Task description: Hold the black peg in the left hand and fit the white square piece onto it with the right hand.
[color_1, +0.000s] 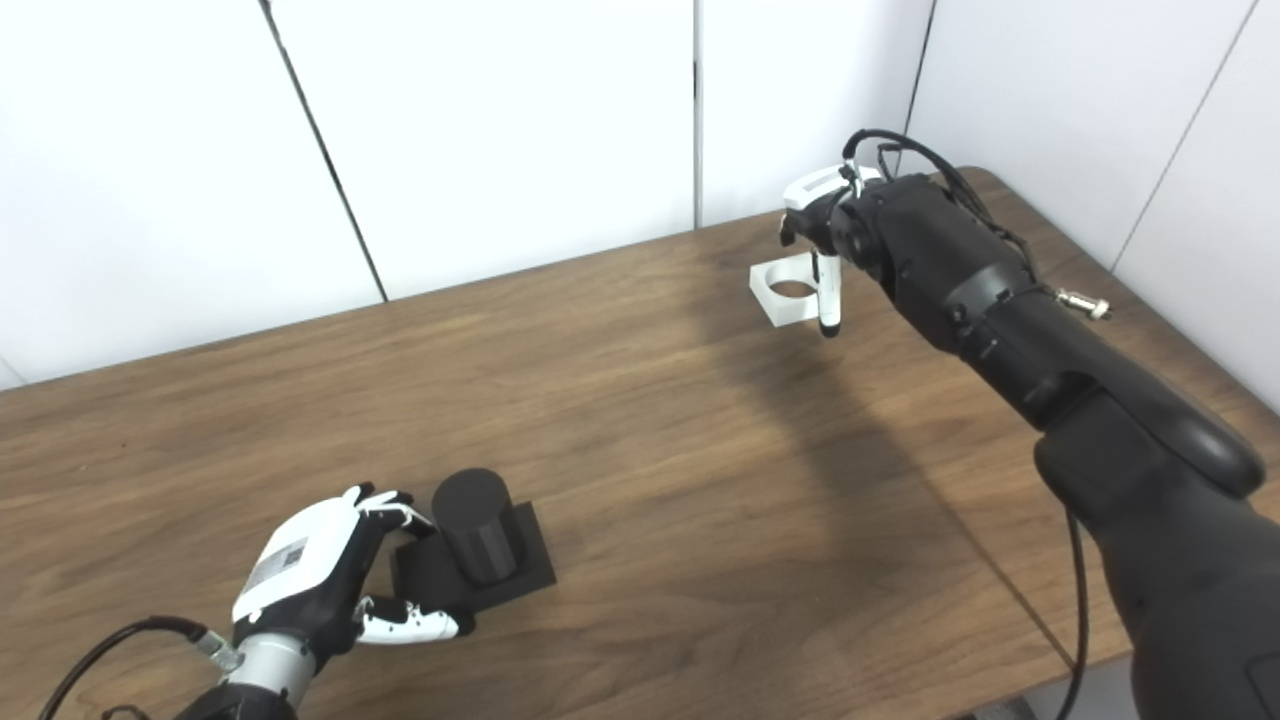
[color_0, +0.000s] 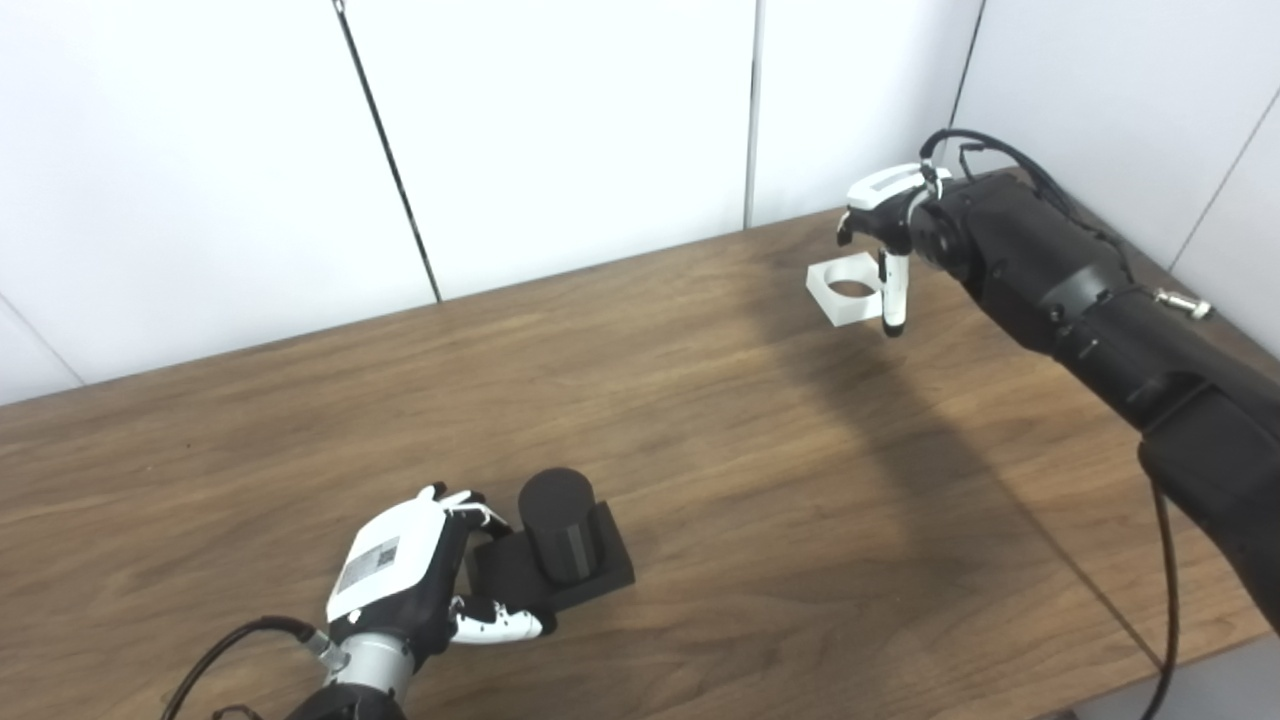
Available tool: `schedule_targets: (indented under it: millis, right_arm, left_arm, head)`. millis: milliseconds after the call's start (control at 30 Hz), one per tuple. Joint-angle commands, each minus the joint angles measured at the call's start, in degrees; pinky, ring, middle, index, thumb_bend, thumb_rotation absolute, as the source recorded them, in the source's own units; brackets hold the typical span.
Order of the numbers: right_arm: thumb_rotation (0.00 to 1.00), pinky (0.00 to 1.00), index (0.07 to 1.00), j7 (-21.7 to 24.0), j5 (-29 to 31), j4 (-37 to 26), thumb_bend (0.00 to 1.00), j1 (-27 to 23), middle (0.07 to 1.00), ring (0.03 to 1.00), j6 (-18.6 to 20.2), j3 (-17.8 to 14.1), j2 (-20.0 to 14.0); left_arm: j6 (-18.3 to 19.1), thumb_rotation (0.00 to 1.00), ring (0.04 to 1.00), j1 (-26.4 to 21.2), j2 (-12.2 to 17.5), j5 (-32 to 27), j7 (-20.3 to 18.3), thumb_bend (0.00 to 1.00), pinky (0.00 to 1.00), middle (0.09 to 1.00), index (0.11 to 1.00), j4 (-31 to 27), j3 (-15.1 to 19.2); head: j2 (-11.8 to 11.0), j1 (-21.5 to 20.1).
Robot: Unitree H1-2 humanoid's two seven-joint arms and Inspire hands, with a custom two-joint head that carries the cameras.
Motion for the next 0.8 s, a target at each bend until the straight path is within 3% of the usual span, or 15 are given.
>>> schedule_targets:
  millis: [0, 233, 767]
  right_arm:
    - [0.20, 1.00, 0.857, -2.10, -1.25, 0.41, 0.99, -2.11, 1.000, 1.000, -0.06, -0.37, -0.89]
    - [0.20, 1.00, 0.762, -4.49, -0.48, 0.60, 0.94, -1.01, 0.980, 1.000, -1.83, -0.69, -1.03]
    - [0.20, 1.00, 0.752, -4.34, 0.78, 0.60, 0.90, -0.11, 0.949, 1.000, -1.72, -0.97, 0.69]
  left_arm:
    - [1.33, 0.06, 1.000, 1.97, 1.85, 3.82, -2.76, 0.51, 1.00, 0.903, 0.488, 1.33, 0.55]
    - [1.15, 0.06, 1.000, 1.90, 1.23, 4.18, -2.92, 0.51, 1.00, 0.901, 0.486, 1.34, 0.66]
    - [1.14, 0.06, 1.000, 1.46, 0.24, 6.27, -4.66, 0.51, 1.00, 0.904, 0.488, 1.32, 1.08]
  head:
    - [0.17, 0.09]
    - [0.34, 0.24]
    - [0.84, 1.17]
